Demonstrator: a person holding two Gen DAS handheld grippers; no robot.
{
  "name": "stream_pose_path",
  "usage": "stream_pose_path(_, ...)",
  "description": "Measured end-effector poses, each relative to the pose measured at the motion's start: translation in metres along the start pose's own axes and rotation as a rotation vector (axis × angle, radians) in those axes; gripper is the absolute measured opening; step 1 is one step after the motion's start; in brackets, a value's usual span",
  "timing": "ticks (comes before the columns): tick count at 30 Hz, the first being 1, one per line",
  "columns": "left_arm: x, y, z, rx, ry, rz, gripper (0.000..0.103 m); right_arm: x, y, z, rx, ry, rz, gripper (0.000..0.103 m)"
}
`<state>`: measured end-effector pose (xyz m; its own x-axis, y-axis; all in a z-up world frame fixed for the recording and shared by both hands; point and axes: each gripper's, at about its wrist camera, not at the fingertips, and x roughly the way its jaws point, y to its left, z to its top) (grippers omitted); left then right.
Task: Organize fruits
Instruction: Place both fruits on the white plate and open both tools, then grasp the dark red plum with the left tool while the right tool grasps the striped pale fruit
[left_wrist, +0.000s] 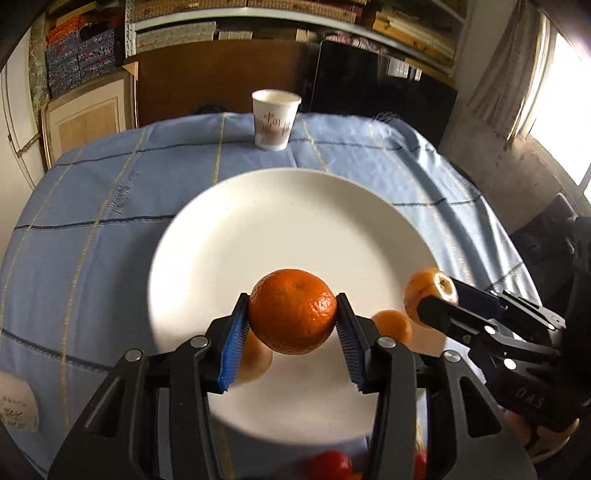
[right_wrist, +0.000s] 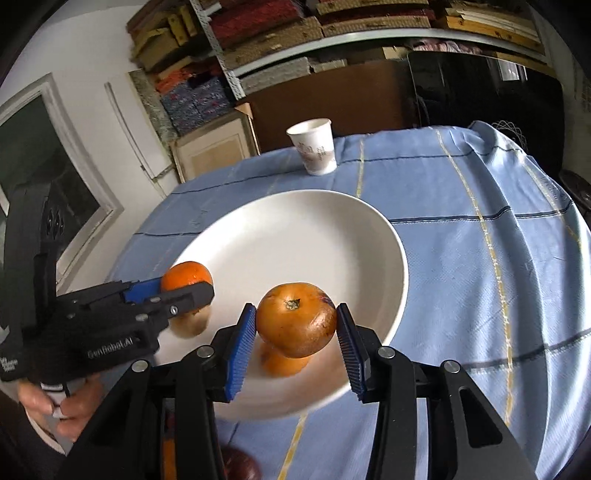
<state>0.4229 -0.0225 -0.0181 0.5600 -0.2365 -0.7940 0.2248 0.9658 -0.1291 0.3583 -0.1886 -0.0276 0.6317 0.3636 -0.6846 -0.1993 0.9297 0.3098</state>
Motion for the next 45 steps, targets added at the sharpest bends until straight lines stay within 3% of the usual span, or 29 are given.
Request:
stream_pose_path(3,0.011,0.001,0.001,0.002,0.022,0.01,0.046,0.01,-0.004,0.001,0.005,0.019,-0.006,0.047)
stream_pose_path(4,0.01,0.001,0.001,-0.003,0.026,0.014,0.052,0.009,-0.004,0.001,0.008,0.016,-0.008,0.053)
stream_pose_path(5,0.003,0.002,0.0,-0.006,0.012,0.001,0.061,0.005,-0.004,0.001,0.01,0.008,-0.003,0.058)
stream_pose_path(6,-0.004,0.002,-0.001,-0.008,-0.011,-0.001,0.081,-0.005,-0.002,0.001,0.005,-0.012,0.011,0.064)
stream_pose_path(7,-0.018,0.003,-0.002,-0.012,-0.053,0.006,0.091,-0.012,0.001,0.002,-0.009,-0.028,0.019,0.064)
stream_pose_path(12,-0.083,0.002,-0.017,0.007,-0.173,-0.013,0.095,-0.067,0.023,-0.009,-0.101,-0.119,0.061,0.069)
stream_pose_path(16,-0.126,0.0,-0.065,0.021,-0.257,0.019,0.098,-0.098,0.025,-0.043,-0.136,-0.168,0.105,0.071)
stream_pose_path(21,-0.131,-0.002,-0.138,0.043,-0.254,0.079,0.098,-0.115,0.01,-0.092,-0.088,-0.151,0.157,0.071)
stream_pose_path(24,-0.136,0.003,-0.168,0.034,-0.245,0.053,0.098,-0.121,0.0,-0.118,-0.038,-0.103,0.203,0.071)
stream_pose_path(27,-0.138,0.006,-0.197,0.045,-0.234,0.017,0.098,-0.13,0.0,-0.133,-0.067,-0.064,0.26,0.071)
stream_pose_path(32,-0.13,0.005,-0.209,0.058,-0.166,-0.007,0.098,-0.147,0.011,-0.146,-0.177,-0.073,0.321,0.072)
stream_pose_path(40,-0.117,0.006,-0.209,0.051,-0.108,-0.001,0.098,-0.127,0.039,-0.17,-0.326,0.085,0.248,0.073)
stream_pose_path(45,-0.113,0.005,-0.209,0.058,-0.086,0.003,0.098,-0.128,0.045,-0.174,-0.35,0.1,0.259,0.073)
